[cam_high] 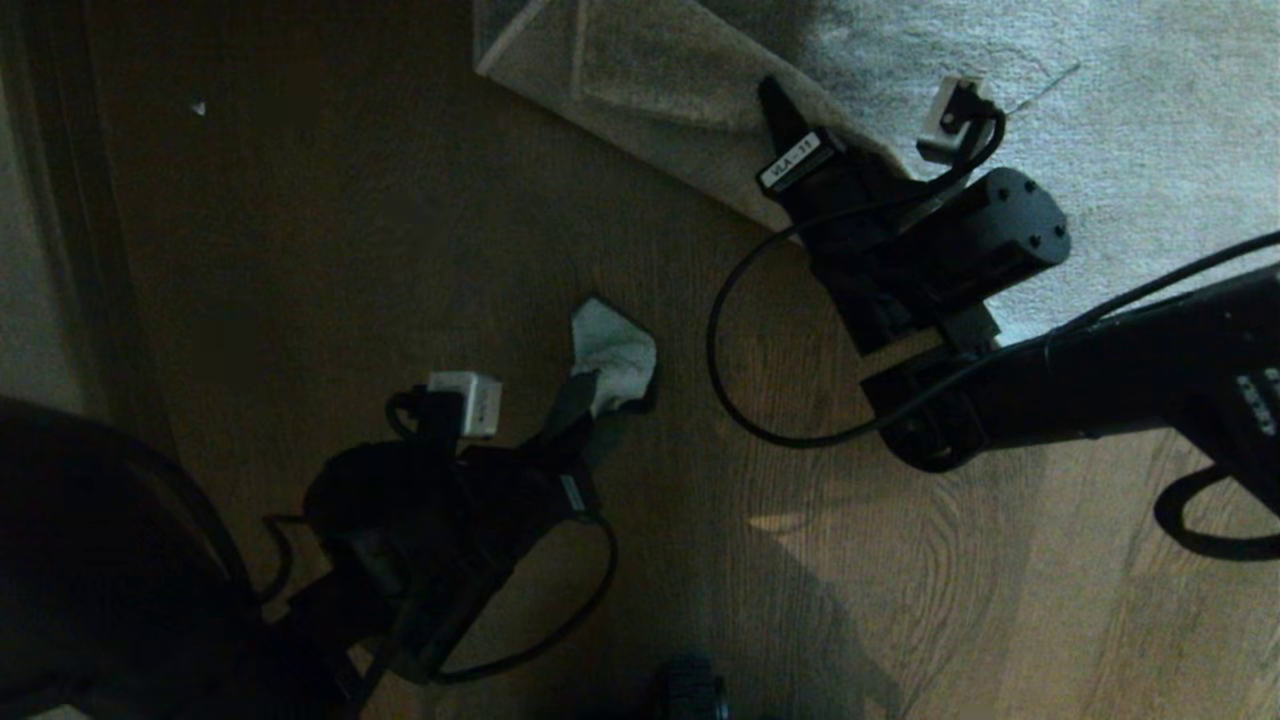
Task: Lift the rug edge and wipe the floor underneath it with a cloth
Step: Wipe the floor under the carpet with a rag
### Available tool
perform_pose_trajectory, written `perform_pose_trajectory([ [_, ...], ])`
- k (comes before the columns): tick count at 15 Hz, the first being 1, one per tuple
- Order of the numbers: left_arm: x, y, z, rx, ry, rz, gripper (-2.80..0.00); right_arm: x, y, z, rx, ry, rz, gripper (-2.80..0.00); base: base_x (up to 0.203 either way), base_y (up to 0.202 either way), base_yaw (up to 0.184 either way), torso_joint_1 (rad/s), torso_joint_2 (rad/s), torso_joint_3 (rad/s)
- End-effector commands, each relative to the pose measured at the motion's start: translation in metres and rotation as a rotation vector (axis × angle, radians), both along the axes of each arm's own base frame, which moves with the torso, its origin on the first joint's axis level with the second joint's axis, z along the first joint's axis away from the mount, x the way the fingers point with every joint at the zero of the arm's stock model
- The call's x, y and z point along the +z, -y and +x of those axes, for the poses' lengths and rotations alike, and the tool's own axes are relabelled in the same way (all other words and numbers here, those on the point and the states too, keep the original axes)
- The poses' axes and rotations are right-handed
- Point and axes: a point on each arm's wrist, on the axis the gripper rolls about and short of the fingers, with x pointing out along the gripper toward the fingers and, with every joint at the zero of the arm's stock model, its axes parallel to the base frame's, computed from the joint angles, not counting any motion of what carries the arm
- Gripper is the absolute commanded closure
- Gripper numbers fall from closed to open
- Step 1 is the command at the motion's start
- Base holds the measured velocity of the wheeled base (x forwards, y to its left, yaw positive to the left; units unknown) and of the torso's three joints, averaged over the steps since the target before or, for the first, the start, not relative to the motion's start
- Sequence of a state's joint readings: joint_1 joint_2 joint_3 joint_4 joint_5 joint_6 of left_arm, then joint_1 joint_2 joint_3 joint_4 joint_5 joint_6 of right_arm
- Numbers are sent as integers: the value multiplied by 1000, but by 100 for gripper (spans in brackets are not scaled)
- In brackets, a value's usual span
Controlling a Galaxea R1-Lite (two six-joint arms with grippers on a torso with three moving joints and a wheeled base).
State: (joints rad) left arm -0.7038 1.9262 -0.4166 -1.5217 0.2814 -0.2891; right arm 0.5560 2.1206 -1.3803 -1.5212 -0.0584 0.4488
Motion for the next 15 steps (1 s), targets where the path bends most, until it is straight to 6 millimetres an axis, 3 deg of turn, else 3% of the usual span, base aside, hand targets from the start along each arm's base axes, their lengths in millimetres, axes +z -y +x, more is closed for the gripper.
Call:
perform_pose_trajectory([
  [1,5,-5,4,21,38,-34,0,4,2,-3,-5,45,21,0,0,0,0,0,0,0],
  [15,16,-66,52,182,93,-52,0,1,0,-3,-2,40,18,0,0,0,0,0,0,0],
])
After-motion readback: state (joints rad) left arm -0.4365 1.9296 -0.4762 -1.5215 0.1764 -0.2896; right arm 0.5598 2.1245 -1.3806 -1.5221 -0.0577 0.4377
